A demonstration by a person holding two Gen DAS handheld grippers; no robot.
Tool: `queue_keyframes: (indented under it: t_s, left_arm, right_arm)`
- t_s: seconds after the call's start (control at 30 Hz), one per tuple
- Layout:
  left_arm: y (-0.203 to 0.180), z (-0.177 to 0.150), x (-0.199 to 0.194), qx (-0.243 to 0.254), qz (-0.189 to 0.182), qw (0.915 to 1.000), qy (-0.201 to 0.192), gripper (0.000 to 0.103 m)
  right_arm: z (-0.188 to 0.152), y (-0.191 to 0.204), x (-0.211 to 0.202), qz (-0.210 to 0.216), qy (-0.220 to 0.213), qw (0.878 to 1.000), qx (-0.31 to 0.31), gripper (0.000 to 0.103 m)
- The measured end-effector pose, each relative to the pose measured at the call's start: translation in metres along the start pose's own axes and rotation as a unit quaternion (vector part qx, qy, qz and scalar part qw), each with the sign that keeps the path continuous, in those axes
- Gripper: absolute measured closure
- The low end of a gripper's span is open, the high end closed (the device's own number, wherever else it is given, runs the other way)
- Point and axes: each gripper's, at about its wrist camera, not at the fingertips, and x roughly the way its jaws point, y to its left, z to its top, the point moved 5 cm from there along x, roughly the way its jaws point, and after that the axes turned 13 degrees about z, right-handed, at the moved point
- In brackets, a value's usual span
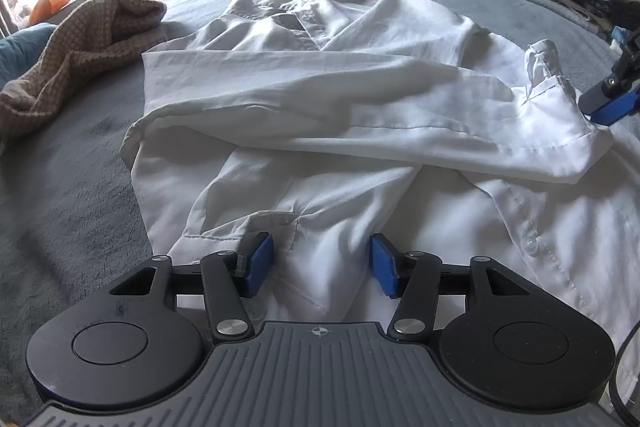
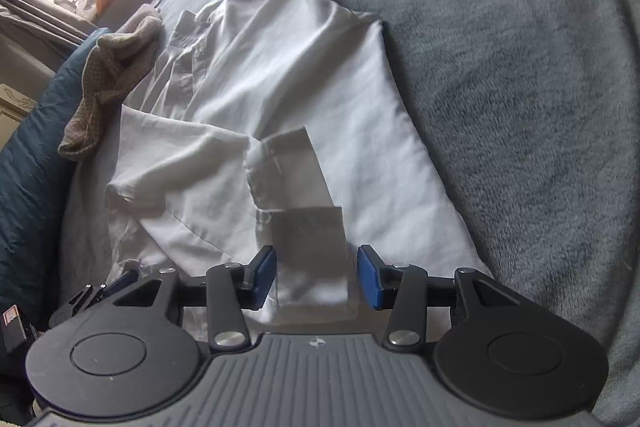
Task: Fold clothes
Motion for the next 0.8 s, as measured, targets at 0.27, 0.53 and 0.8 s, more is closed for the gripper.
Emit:
queue_keyframes:
  t_s: [0.27,0.53,0.8]
  left_arm:
    - [0.002,-0.001,0.0,-0.006,-0.001,1.0,0.003,0.049]
    - [0.002,-0.002,0.001,-0.006,0.0,1.0,0.003,0.048]
    - [0.002,-0.001,0.001,-0.006,0.0,1.0,0.004,0.047]
  right_arm:
    - [-0.013,-0.002,-0.002,0.02,-0.027,0.999,0.019,0.092]
    - [-0.028,-0.026,-0.025,-0.024,-0.067,0.994,0.079,0.097]
    - [-0.005,-0.02,-0.032,0.006,-0.113,0.992,0.062,0.068]
